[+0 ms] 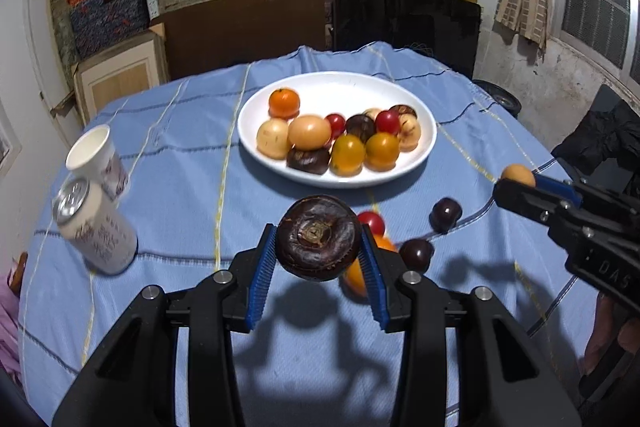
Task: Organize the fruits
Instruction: 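Carry the brown fruit and tan fruit onto the plate and open both grippers, then move both grippers back and close the left gripper on the orange, then hold the orange in the left gripper while the right gripper grasps a dark plum, then carry the orange and dark plum onto the plate and open both grippers, then grasp the last red tomato with the left gripper while the right gripper grasps the last dark plum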
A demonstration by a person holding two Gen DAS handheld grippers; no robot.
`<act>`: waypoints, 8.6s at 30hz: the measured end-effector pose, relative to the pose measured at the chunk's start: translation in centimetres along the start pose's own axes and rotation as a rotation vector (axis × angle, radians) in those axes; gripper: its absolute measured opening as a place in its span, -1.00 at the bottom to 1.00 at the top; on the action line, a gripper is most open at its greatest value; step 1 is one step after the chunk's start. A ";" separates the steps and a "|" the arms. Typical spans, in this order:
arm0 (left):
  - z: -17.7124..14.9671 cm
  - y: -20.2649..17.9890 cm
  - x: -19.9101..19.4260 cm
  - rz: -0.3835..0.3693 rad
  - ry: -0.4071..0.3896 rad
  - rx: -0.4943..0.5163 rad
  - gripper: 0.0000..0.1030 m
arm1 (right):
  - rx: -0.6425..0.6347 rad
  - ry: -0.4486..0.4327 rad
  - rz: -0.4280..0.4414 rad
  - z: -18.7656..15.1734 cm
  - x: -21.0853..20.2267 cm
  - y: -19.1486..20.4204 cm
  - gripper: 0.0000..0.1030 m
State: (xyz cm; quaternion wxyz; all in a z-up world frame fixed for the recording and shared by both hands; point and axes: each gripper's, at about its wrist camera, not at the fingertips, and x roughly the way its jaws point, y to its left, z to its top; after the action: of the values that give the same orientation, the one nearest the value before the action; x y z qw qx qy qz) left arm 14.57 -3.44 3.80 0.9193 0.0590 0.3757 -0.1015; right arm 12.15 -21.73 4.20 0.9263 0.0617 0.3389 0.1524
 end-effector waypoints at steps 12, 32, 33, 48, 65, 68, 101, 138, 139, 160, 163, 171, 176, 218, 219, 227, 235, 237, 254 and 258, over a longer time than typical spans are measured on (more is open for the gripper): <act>7.4 -0.3 4.9 -0.030 -0.013 0.017 -0.23 | 0.016 -0.019 -0.003 6.8 5.2 -0.2 -0.44; 11.6 -1.1 12.4 0.007 -0.019 0.007 0.55 | 0.314 0.062 0.034 8.6 13.8 -6.3 0.17; 11.6 -1.1 11.9 0.014 -0.029 0.014 0.55 | 0.316 0.058 0.034 8.3 13.2 -6.4 0.17; 5.2 0.3 5.5 -0.002 0.018 -0.058 0.62 | 0.347 0.045 0.039 2.5 5.5 -6.5 0.32; -2.7 -1.5 3.4 -0.009 0.111 -0.066 0.62 | 0.279 0.070 -0.003 -4.5 2.5 -5.1 0.53; -3.2 -1.9 3.6 -0.012 0.124 -0.058 0.62 | 0.270 0.086 -0.005 -5.3 2.7 -5.3 0.53; -6.1 -1.0 3.9 -0.041 0.175 -0.069 -0.18 | 0.157 0.114 -0.036 -5.8 3.8 -3.8 0.54; -6.9 -0.1 4.3 -0.093 0.135 -0.118 -0.16 | 0.016 0.150 -0.126 -2.6 5.9 -1.2 -0.38; -6.9 -0.1 4.3 -0.092 0.135 -0.117 -0.16 | 0.023 0.145 -0.116 -2.8 5.3 -1.2 -0.37; -4.3 0.0 1.7 -0.046 0.118 -0.100 -0.17 | 0.019 0.084 -0.013 -3.3 0.4 -0.3 -0.38; -2.5 0.1 0.7 -0.037 0.082 -0.086 -0.17 | 0.011 0.062 -0.016 -2.1 0.2 -0.3 -0.38; 4.2 0.8 1.0 -0.036 0.002 -0.067 -0.17 | 0.012 -0.011 -0.009 3.4 1.5 -1.0 -0.38; 8.1 1.1 4.7 -0.026 0.017 -0.053 -0.17 | 0.055 -0.018 0.005 6.6 4.8 -1.8 -0.38; -0.4 0.7 2.0 -0.035 0.011 -0.110 0.55 | 0.175 0.054 0.080 -1.3 3.3 -2.0 0.27; -1.2 0.9 1.8 -0.036 0.019 -0.118 0.55 | 0.152 0.060 0.079 -1.8 3.2 -1.5 0.27; -4.8 2.4 1.3 -0.001 0.051 -0.146 0.56 | -0.027 0.106 -0.010 -3.8 3.5 1.0 0.27; -5.3 2.5 1.6 0.030 0.054 -0.102 0.56 | -0.064 0.159 -0.034 -4.5 4.8 1.9 0.27; -5.4 2.7 1.8 0.025 0.060 -0.105 0.56 | -0.076 0.177 -0.042 -4.6 5.4 2.2 0.27; -5.6 3.4 3.6 0.014 0.107 -0.124 0.56 | -0.106 0.211 -0.074 -3.8 7.7 2.6 -0.35; -5.5 2.7 4.1 0.012 0.120 -0.117 0.56 | -0.051 0.203 -0.061 -4.1 6.5 1.1 -0.35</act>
State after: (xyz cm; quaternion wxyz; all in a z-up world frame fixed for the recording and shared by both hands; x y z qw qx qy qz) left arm 14.26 -0.40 -2.91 0.8976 0.0136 0.4349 -0.0700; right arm 13.92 -18.51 -2.66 0.8928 0.0120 0.4285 0.1381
